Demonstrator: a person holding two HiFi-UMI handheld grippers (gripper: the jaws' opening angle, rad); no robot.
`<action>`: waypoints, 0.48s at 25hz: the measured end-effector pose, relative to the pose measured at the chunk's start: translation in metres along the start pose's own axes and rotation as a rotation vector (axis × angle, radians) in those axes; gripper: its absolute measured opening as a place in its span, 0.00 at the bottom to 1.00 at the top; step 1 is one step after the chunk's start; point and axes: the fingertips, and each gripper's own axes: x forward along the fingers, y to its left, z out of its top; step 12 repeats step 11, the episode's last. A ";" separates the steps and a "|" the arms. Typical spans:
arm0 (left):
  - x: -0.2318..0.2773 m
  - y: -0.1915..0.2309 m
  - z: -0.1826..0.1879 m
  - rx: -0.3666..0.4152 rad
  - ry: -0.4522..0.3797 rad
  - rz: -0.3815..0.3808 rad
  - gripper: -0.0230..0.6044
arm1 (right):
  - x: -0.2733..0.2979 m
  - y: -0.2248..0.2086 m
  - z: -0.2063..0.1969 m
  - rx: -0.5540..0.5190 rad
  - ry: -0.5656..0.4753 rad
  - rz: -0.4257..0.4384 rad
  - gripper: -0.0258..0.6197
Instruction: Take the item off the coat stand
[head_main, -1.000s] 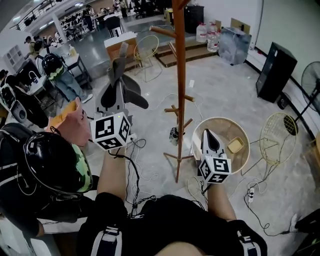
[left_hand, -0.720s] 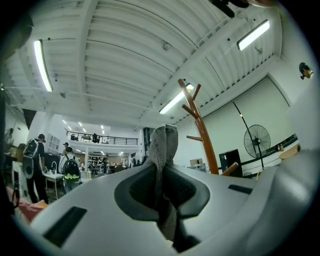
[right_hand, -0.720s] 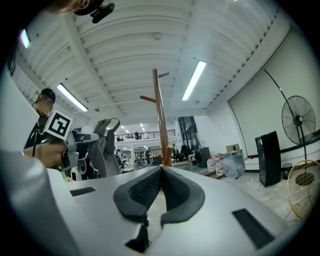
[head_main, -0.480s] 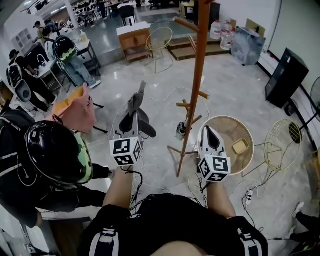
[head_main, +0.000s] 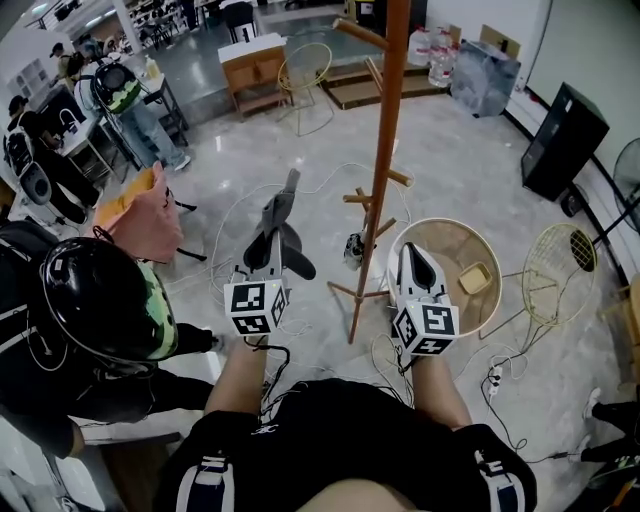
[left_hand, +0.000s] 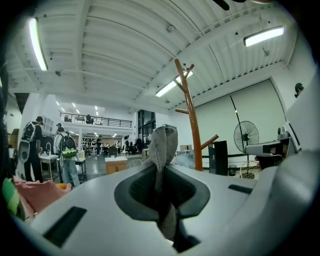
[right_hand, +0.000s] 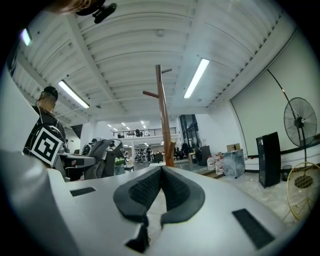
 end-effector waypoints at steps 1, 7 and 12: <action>0.000 -0.001 -0.001 0.003 0.001 -0.008 0.10 | -0.001 0.001 -0.001 0.001 0.000 -0.004 0.06; 0.000 -0.007 0.007 0.019 -0.002 -0.033 0.10 | -0.003 0.002 0.002 0.008 0.003 -0.011 0.06; 0.004 -0.007 0.009 0.021 0.012 -0.043 0.10 | -0.001 0.004 0.007 0.017 0.000 -0.003 0.06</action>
